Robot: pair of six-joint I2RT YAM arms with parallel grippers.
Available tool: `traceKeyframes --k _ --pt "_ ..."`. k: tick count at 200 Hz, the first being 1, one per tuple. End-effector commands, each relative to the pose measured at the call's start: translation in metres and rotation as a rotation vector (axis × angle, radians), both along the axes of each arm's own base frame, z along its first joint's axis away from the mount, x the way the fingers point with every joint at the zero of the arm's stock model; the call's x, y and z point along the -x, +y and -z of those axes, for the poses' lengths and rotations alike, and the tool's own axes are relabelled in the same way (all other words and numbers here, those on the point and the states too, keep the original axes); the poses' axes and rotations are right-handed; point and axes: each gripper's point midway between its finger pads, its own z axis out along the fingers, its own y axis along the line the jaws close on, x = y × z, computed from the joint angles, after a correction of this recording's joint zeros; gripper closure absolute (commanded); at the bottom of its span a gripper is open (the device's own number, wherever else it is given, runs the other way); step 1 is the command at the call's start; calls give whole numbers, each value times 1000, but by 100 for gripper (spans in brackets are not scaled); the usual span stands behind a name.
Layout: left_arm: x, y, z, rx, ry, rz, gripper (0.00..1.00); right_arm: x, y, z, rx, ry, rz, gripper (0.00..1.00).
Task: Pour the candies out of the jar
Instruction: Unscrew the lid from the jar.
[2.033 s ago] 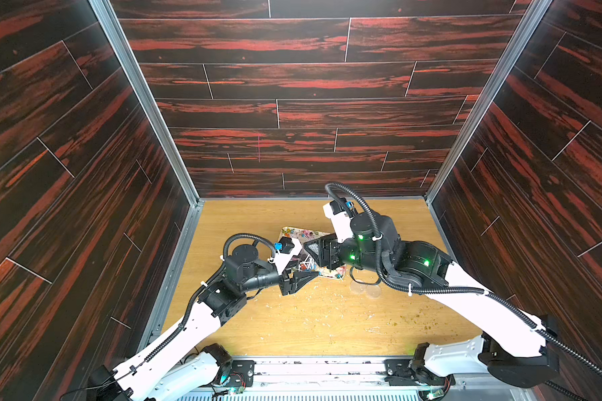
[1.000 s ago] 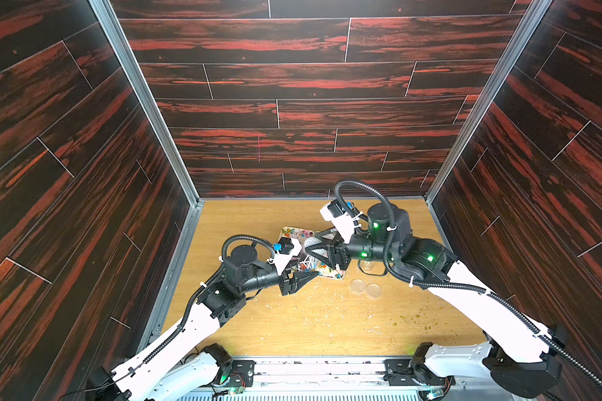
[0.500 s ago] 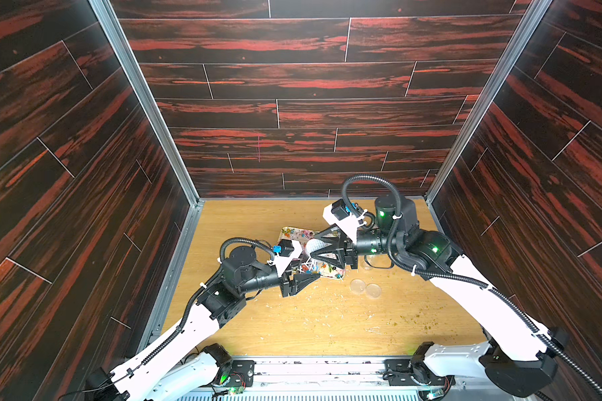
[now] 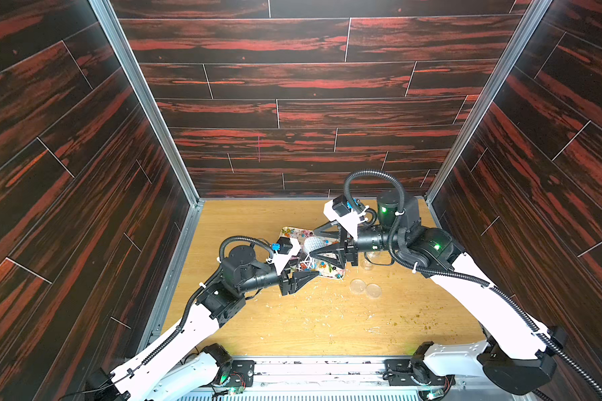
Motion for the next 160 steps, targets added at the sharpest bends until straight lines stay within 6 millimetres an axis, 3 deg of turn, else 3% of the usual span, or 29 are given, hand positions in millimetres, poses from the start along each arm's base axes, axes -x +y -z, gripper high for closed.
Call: traceKeyframes --k 1,39,56,77,92,116,160 --pt "2 4 -7 20 -22 -11 58 0 0 -8 -18 -2 2 23" --pt "1 4 -7 14 -19 -15 58 -13 -11 -16 -26 29 137 1" --pt "1 5 -7 12 -22 -18 58 -33 -21 -16 -19 101 304 1" --pt "0 5 -6 2 -25 -23 58 -42 -28 -10 1 197 427 1" --pt "0 5 -5 -4 -26 -25 58 -45 -33 -7 1 267 497 2" --pt "-1 5 -5 -6 -27 -22 58 -47 -40 -4 -10 348 597 11" --pt "-1 5 -4 -18 -26 -22 58 -43 -40 12 60 425 697 11"
